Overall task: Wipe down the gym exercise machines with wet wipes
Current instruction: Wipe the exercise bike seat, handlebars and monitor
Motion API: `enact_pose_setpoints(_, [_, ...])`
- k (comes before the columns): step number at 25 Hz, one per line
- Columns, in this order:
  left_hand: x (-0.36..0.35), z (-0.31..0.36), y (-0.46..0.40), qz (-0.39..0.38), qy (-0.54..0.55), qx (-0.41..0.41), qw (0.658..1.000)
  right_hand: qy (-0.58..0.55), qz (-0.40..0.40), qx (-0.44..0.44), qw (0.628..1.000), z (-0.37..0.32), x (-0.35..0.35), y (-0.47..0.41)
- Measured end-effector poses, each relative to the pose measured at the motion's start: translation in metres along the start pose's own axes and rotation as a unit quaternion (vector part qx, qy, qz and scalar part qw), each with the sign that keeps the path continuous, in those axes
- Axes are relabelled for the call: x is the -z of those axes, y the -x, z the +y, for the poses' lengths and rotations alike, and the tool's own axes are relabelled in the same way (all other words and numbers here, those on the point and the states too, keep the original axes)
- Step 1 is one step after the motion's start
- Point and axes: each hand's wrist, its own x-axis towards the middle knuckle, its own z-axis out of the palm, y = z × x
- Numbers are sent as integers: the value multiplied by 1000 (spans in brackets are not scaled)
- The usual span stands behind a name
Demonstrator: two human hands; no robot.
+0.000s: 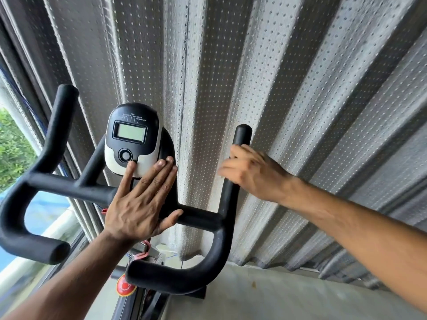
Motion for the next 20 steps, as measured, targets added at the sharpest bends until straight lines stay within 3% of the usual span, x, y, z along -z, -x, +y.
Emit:
enact_pose_setpoints(5, [1, 0, -1, 0, 5, 2, 1000, -57, 142, -102, 983, 68, 3, -31])
enact_pose_setpoints(7, [0, -2, 0, 1, 12, 5, 1000, -161, 211, -221, 939, 70, -5, -31])
enact_pose_setpoints(8, [0, -2, 0, -2, 15, 8, 1000, -280, 249, -312, 873, 67, -10, -29])
enact_pose_setpoints(9, [1, -1, 1, -5, 16, 10, 1000, -441, 282, -387, 759, 63, -16, -27])
enact_pose_setpoints(11, [1, -1, 1, -10, 15, 10, 1000, -707, 305, -423, 478, 50, -28, -26])
enact_pose_setpoints(12, [1, -1, 0, -11, 16, 9, 1000, -764, 310, -405, 395, 46, -39, -25])
enact_pose_setpoints(13, [1, -1, 0, -10, 17, 8, 1000, -788, 312, -392, 357, 43, -46, -25])
enact_pose_setpoints(20, [1, -2, 0, 7, 18, 2, 1000, -789, 363, -394, 302, 33, -69, -32])
